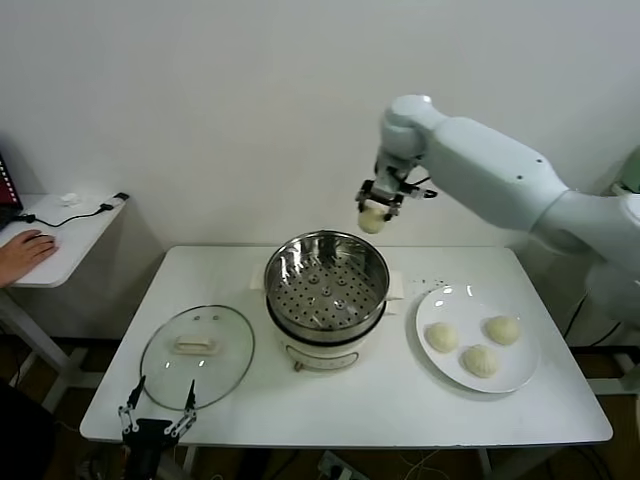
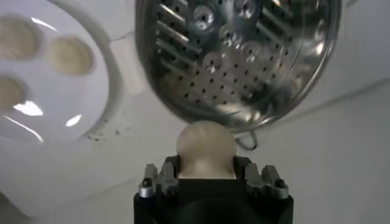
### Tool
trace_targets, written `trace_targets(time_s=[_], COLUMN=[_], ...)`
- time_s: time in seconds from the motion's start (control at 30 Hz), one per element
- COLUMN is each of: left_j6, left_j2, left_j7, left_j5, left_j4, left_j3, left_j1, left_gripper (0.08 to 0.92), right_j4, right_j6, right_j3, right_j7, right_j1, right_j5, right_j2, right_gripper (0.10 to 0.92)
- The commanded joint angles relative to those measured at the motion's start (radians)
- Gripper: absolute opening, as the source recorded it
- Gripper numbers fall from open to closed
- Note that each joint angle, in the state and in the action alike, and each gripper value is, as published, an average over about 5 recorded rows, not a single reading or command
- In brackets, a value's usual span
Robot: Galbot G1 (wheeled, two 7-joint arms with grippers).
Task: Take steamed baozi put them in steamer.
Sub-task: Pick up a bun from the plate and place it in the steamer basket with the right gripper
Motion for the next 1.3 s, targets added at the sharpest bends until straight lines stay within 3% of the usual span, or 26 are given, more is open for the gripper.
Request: trace_targets(time_s=[0.03, 0.67, 1.0, 1.3], left_j6=[0.001, 0.003, 0.005, 0.004], left_j2=[-0.003, 0.004, 0.003, 0.0], left_j7=[0.001, 0.003, 0.0, -0.001], left_j5=[-0.003, -0.015, -0.014, -0.011], left_j4=[0.001, 0.017, 0.027, 0.022], left_j3=[0.0, -0.002, -0.002, -0.002], left_j1=[0.006, -0.006, -0.01, -0.006], left_gripper=[0.823, 0.823, 0.823, 0.823], right_j4=[0.044, -0.188, -0.251, -0.192], right_j6=[0.121, 0.195, 0.205, 0.212], right_j3=[-0.025, 0.086, 0.103, 0.099], right_j7=[0.047, 0.157, 0.175, 0.158], right_j1=[-0.035, -0.26, -0.275, -0.235], right_j5=[-0.141, -0.477, -0.478, -0.404], right_j2=[0.127, 0.185, 0.218, 0.185], right_gripper=[0.585, 0.585, 0.601, 0.802])
